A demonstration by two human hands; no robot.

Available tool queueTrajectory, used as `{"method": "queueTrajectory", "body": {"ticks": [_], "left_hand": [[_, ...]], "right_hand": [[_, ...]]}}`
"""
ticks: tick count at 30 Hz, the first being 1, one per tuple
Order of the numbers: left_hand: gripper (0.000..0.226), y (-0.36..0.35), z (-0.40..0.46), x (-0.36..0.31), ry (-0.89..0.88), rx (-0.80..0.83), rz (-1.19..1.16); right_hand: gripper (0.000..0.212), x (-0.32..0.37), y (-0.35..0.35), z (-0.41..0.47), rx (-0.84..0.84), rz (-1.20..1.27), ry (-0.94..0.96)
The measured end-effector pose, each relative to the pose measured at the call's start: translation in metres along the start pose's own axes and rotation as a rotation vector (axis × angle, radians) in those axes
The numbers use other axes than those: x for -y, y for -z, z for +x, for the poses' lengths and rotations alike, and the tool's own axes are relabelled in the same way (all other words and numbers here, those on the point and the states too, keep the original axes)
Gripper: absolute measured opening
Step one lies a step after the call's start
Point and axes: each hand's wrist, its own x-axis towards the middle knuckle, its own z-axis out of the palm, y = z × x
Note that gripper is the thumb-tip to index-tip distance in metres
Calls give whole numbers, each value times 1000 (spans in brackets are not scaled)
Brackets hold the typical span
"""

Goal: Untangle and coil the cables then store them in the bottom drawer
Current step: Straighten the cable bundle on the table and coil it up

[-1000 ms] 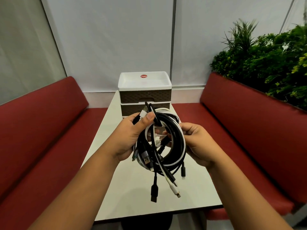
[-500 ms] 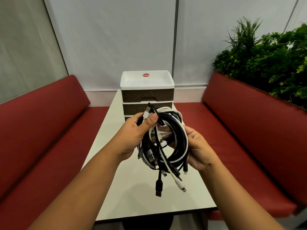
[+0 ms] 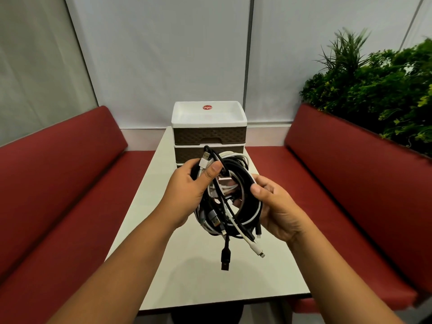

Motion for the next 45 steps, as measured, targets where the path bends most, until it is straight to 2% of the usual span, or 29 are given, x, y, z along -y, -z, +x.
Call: {"method": "queueTrajectory", "body": {"ticks": [3,5,8,12,16,21,24,27,32,34,37,45], "left_hand": [[46,-1,-2,4,-1,-14,37],[43,-1,-2,7,-5,-23,65],[38,0,-4,10,-24,-12,120],[31,0,-7,10,-58,15,165],[36,1,-8,11,-46,6,166],[42,7,-9,12,-20,-12,129],[41,9,-10,12,-10,-15,100],[42,11,-10,13,32,-7,78],[43,16,-11,15,91,6,3],[43,16,-13,14,101,15,-25],[42,14,-13,14,80,26,9],[39,12,-13,19,51,31,41]], "right_hand": [[53,3,-4,1,-71,-120,-22],[45,4,-7,1,-85,-212,-18],[53,3,-8,0,-63,-316,-23],[63,-3,-6,1,-62,-301,-45],[70,-9,-7,2,-102,-372,-47],[74,-12,-20,3,-192,-611,38],[77,-18,-30,3,-325,-829,121],[76,-22,-33,3,-343,-720,108],[77,-11,-26,-1,-52,-289,-52],[78,-9,-22,-3,22,-230,-96],[77,-12,-18,-3,23,-298,-83],[67,-19,-25,-3,-244,-628,1]]}}
